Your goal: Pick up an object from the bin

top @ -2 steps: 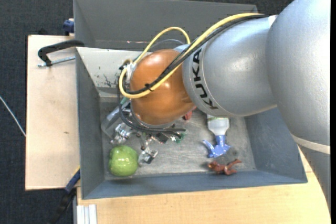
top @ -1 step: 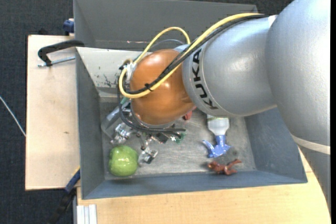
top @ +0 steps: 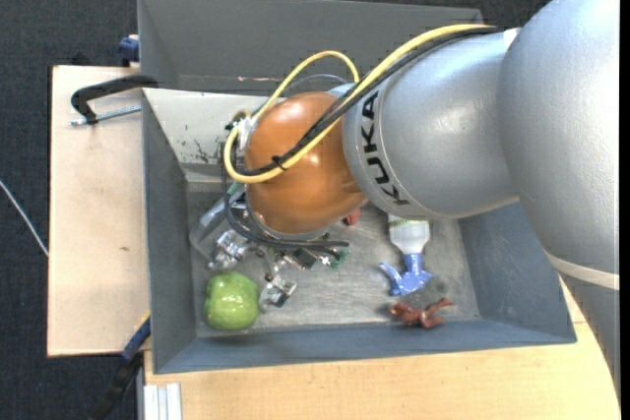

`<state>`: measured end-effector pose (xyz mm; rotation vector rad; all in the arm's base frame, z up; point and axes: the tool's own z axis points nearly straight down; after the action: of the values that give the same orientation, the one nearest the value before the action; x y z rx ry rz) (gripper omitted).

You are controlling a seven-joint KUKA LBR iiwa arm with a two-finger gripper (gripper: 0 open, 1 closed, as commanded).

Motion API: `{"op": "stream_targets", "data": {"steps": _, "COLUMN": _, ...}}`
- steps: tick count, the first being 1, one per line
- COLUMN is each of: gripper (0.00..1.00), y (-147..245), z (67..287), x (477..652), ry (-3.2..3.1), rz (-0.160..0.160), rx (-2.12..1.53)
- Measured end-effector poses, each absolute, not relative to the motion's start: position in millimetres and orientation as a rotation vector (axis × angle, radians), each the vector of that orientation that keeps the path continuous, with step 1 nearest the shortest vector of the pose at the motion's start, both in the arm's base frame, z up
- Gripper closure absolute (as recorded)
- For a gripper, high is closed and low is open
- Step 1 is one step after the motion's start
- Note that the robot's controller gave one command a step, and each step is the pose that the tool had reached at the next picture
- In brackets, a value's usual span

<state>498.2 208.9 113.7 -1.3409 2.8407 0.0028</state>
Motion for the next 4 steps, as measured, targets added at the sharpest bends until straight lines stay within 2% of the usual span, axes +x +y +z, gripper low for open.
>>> {"op": "stream_targets", "data": {"steps": 1, "gripper": 1.00, "y": 212, "z": 156, "x": 505.5, "ry": 2.731, "rz": 0.001, "rx": -1.550}}
{"op": "stream_targets", "data": {"steps": 2, "gripper": 1.00, "y": 213, "z": 185, "x": 504.3, "ry": 2.563, "rz": 0.001, "rx": -1.801}}
{"op": "stream_targets", "data": {"steps": 3, "gripper": 1.00, "y": 216, "z": 182, "x": 505.4, "ry": 2.637, "rz": 0.000, "rx": -1.690}}
{"op": "stream_targets", "data": {"steps": 4, "gripper": 1.00, "y": 208, "z": 177, "x": 504.4, "ry": 2.827, "rz": 0.004, "rx": -1.364}}
